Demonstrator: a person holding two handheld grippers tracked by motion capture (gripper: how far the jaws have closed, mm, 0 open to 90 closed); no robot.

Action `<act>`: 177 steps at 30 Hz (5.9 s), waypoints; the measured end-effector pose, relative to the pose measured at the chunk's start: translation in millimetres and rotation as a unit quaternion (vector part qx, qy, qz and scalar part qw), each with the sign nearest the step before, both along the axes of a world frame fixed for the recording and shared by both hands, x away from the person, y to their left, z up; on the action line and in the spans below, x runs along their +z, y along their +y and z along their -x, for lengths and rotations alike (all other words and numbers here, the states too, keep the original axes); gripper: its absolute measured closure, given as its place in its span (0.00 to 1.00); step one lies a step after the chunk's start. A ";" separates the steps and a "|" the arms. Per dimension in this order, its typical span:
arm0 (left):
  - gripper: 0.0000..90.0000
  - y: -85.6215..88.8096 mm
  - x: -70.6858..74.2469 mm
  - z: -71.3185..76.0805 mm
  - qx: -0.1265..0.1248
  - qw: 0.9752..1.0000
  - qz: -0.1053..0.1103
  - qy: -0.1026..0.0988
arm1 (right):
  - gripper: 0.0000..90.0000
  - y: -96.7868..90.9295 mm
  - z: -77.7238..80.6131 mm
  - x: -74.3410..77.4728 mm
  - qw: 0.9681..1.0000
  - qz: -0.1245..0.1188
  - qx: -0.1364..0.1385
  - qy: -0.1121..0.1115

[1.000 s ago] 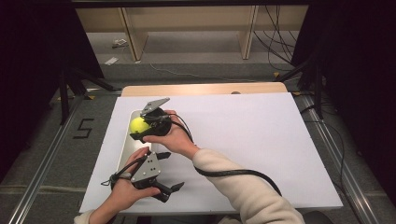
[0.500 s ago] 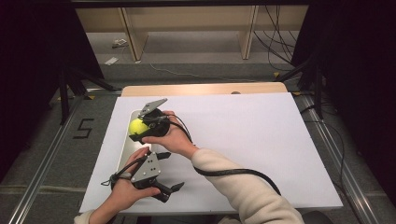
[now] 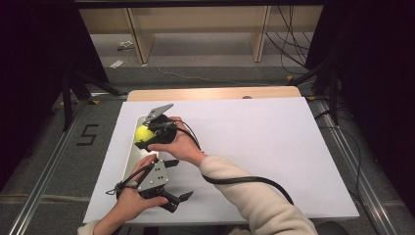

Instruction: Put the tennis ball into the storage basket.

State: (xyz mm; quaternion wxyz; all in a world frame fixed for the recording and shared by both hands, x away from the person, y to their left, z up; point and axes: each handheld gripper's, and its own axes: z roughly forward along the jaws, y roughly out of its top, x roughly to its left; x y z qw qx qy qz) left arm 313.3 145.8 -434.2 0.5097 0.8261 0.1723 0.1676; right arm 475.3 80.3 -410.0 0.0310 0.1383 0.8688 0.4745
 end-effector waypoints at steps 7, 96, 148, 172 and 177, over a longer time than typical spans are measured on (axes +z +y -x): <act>0.00 0.0 0.0 0.1 0.000 1.000 -0.001 0.000 | 0.29 2.1 0.1 -2.3 1.000 0.005 0.004 0.001; 0.00 -1.1 -0.9 0.4 -0.006 1.000 -0.005 0.000 | 0.17 -4.8 -2.2 -7.4 0.999 0.013 -0.022 -0.025; 0.00 -1.2 -1.3 -0.3 -0.002 1.000 -0.006 0.001 | 0.17 -134.9 4.9 15.1 0.992 -0.032 -0.122 -0.023; 0.00 -0.4 -0.9 -1.3 0.002 1.000 -0.009 -0.009 | 0.17 -180.1 13.5 14.6 0.987 -0.039 -0.153 -0.025; 0.00 -1.0 -1.5 -0.5 -0.003 1.000 -0.005 0.001 | 0.17 -194.0 15.7 16.0 0.986 -0.039 -0.161 -0.028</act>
